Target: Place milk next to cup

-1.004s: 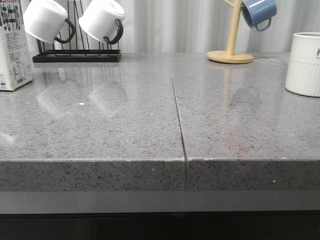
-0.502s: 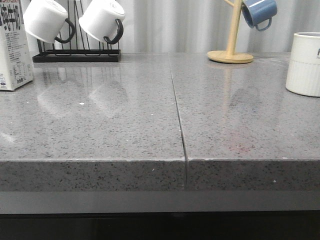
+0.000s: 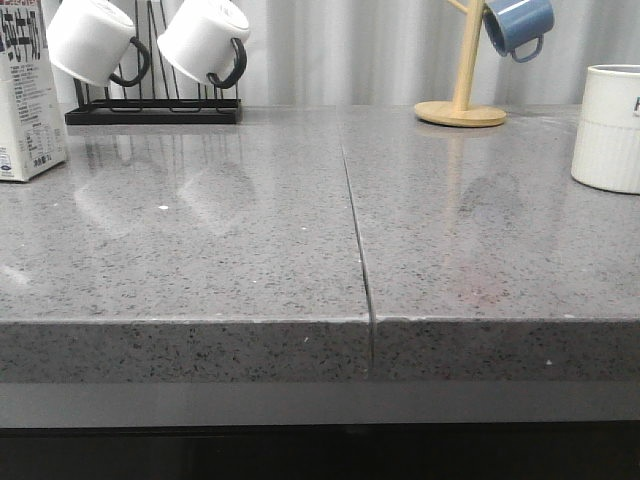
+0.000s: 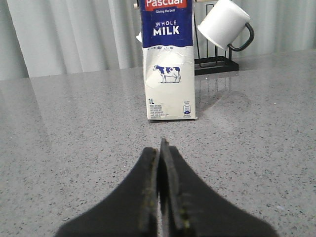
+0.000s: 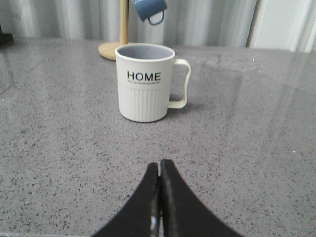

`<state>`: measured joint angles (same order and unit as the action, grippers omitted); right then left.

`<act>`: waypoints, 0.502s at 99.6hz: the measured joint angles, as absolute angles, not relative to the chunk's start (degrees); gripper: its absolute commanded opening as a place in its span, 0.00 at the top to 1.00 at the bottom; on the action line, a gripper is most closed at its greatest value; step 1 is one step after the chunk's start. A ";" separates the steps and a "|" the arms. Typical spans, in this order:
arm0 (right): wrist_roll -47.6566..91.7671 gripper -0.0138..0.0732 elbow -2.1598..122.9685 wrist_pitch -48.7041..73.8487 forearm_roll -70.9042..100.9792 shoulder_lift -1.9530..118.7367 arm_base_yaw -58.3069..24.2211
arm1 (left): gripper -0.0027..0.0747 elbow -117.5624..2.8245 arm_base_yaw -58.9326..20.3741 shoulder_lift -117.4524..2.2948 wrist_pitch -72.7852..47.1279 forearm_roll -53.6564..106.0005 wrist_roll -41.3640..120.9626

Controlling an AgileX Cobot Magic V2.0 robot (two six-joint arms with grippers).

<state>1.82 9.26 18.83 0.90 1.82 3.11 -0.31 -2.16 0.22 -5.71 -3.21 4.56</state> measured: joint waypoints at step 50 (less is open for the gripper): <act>1.82 0.89 13.86 17.11 0.90 16.86 3.11 | 0.99 -0.31 -2.16 0.22 -5.71 -3.21 4.56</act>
<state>1.82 13.86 17.11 0.90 16.86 3.11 -0.31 -2.16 0.22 -5.71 -3.21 4.56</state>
